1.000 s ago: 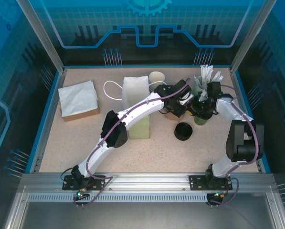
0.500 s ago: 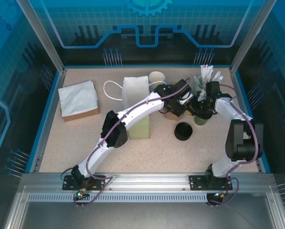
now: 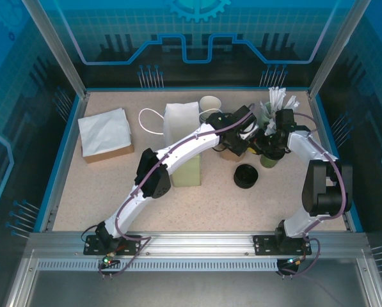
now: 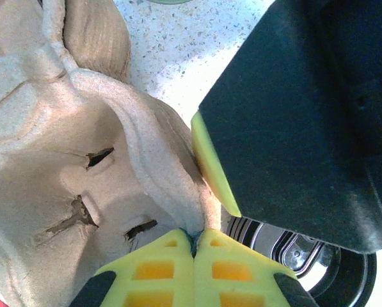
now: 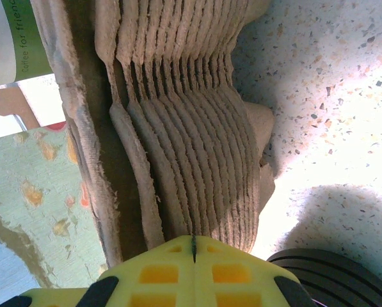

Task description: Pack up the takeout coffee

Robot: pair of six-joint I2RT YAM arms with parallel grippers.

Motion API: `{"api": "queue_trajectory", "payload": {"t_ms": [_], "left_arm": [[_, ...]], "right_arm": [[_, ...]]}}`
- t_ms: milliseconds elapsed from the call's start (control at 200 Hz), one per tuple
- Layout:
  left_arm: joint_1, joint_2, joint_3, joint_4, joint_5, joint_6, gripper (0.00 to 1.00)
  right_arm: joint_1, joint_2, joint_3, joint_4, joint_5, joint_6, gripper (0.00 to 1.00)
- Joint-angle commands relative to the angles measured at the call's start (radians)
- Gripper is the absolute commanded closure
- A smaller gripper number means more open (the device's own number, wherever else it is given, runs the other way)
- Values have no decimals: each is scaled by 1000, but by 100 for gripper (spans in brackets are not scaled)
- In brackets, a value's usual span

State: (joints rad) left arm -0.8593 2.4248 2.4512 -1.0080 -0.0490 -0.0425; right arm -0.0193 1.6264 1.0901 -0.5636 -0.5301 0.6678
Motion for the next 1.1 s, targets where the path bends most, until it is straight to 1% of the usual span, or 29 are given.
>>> {"api": "queue_trajectory", "payload": {"t_ms": [0,140,265,355,460,680,790,895,1046,1096], "left_arm": [[6,-89,51,17,-9,11,100],[6,-94,50,16,-15,16,100],[7,-84,50,5,-23,20,100],[5,-81,49,1,-28,15,100],[7,-89,50,10,-28,13,100],[6,-103,60,16,-28,23,100],[7,-98,60,10,-31,26,100],[8,-92,60,9,-35,29,100],[6,-90,61,7,-34,27,100],[6,-89,60,5,-31,26,100]], "right_arm": [[22,43,-16,-44,22,-10,97],[22,38,-10,-43,16,-14,97],[20,-4,-4,-16,9,-10,96],[18,-35,18,-43,35,-20,95],[18,-30,35,-76,46,-37,95],[19,3,4,-29,9,-20,95],[18,-27,9,-19,18,-20,95],[17,-49,37,-50,38,-34,95],[16,-100,35,-35,48,-23,91],[15,-117,32,-23,47,-19,86]]}}
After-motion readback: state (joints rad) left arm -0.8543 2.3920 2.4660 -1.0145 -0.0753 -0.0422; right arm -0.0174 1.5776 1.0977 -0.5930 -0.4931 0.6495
